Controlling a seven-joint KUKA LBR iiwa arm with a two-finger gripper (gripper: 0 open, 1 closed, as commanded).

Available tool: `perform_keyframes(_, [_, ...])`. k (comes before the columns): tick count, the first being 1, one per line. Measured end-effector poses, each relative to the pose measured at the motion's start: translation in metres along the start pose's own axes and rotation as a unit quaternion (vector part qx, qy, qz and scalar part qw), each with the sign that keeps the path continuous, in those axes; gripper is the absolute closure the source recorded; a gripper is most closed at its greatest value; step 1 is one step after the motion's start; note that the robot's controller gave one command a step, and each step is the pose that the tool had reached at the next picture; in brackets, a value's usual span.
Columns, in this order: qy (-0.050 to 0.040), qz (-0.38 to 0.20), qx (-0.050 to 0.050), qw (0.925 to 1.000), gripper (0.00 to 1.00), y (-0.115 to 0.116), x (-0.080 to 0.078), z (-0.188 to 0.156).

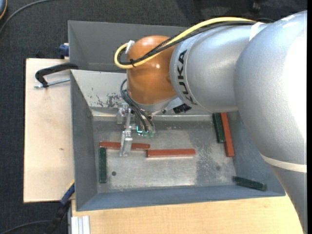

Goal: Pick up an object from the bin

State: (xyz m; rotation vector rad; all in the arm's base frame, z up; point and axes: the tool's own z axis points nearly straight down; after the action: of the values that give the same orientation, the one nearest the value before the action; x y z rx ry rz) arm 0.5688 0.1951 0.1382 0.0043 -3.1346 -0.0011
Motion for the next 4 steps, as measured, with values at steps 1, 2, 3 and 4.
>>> perform_keyframes(1, [-0.0011, 0.084, 0.000, 0.9965, 0.00, 0.031, 0.006, 0.069])
perform_keyframes(2, [-0.0031, -0.102, 0.002, 0.9948, 0.00, -0.046, 0.035, 0.068])
perform_keyframes(3, [-0.0040, -0.103, 0.000, 0.9947, 1.00, -0.043, 0.035, 0.068])
perform_keyframes(4, [-0.0039, -0.103, 0.000, 0.9947, 0.00, -0.043, 0.035, 0.068])
